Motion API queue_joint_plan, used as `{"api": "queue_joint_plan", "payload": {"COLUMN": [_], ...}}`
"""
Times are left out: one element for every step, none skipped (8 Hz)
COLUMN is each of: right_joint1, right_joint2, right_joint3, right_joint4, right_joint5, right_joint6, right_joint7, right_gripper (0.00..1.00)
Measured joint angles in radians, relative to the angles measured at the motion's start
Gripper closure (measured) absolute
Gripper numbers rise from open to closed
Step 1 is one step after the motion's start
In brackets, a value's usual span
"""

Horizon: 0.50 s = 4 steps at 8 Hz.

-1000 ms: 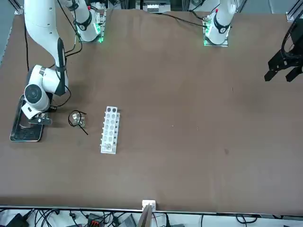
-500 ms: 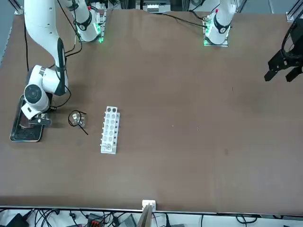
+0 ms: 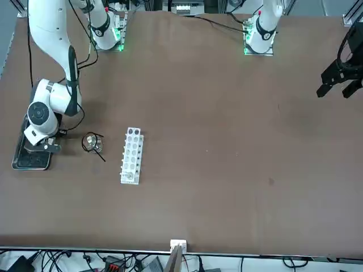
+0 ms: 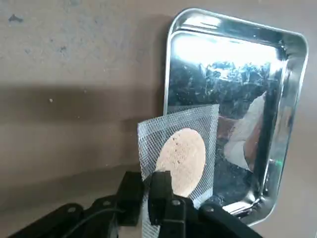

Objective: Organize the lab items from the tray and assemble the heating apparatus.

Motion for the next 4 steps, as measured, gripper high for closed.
{"api": "queue_joint_plan", "payload": {"right_joint1": [0.0, 0.001, 0.002, 0.006], "right_joint2": [-0.001, -0.003, -0.007, -0.012], "right_joint3": [-0.001, -0.007, -0.022, -0.044], "right_joint4": [0.012, 0.033, 0.056, 0.076], "right_joint5": [0.0, 0.0, 0.0, 0.0], "right_joint6": [-0.014, -0.048, -0.086, -0.11], "right_joint7": [0.0, 0.0, -0.003, -0.018], "right_gripper": [0.92, 0.94, 0.96, 0.97]}}
